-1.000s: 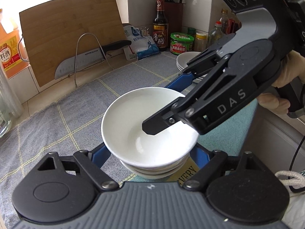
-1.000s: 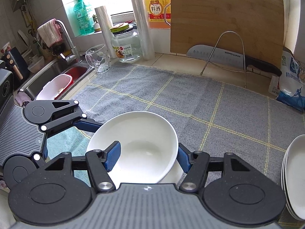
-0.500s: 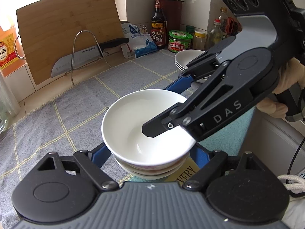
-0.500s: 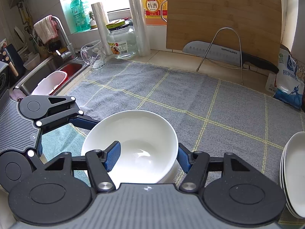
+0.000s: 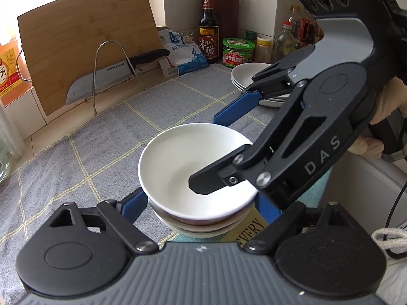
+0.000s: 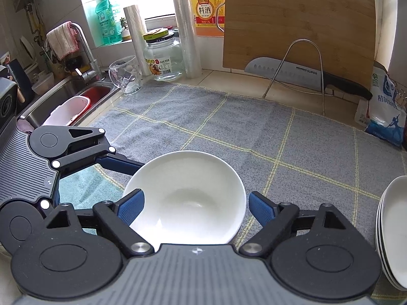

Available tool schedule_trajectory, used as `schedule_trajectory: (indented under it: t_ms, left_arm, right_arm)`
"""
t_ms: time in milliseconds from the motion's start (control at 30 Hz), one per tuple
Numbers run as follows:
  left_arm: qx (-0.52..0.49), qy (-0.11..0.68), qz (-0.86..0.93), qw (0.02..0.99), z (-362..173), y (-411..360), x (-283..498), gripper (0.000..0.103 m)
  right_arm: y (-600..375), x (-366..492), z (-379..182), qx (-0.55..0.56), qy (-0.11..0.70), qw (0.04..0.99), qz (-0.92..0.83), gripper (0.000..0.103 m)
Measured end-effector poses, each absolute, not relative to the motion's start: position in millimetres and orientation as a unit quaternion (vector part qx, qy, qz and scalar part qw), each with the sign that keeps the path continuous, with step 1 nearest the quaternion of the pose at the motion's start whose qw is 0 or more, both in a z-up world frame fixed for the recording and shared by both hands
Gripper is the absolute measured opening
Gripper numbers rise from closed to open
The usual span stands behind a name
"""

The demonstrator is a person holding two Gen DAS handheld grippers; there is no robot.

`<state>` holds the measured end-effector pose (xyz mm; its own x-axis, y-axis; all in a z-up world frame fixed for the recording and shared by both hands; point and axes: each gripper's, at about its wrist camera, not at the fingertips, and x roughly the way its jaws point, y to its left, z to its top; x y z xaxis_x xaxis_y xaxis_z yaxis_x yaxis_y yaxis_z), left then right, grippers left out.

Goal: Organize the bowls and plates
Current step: 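Open the right tool and release the bowl into the stack, then grasp the bowl stack from opposite sides with the right tool while the left tool grasps too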

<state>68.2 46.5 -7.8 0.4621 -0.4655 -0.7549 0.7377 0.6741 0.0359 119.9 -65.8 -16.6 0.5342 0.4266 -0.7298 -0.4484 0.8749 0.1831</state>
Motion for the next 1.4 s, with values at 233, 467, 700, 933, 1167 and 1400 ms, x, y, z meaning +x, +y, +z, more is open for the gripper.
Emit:
schedule_trajectory:
  t_ms: [233, 467, 700, 933, 1167, 1400]
  left_arm:
    - [0.183, 0.375, -0.364, 0.832, -7.2, 57.6, 65.3, 0.091]
    - [0.184, 0.374, -0.372, 0.829, -8.5, 72.6, 63.2, 0.092]
    - [0.183, 0.377, -0.387, 0.822, -14.1, 87.4, 69.0, 0.092]
    - [0.207, 0.382, -0.414, 0.800, -29.2, 91.5, 73.2, 0.092]
    - [0.220, 0.392, -0.405, 0.796, -40.8, 83.6, 73.8, 0.092]
    - [0.215, 0.401, -0.382, 0.804, -41.3, 74.0, 72.1, 0.092]
  right_arm:
    - [-64.2, 117.4, -12.8, -0.020, 0.405, 0.879, 0.250, 0.100]
    - [-60.3, 112.1, -13.2, -0.027, 0.402, 0.883, 0.242, 0.103]
    - [-54.0, 100.9, -8.3, -0.045, 0.390, 0.890, 0.231, 0.103]
    - [-47.7, 69.2, -10.5, -0.089, 0.379, 0.896, 0.213, 0.103]
    - [-56.9, 57.2, -33.9, -0.090, 0.402, 0.888, 0.204, 0.103]
    - [-66.9, 59.8, -43.8, -0.111, 0.395, 0.886, 0.216, 0.103]
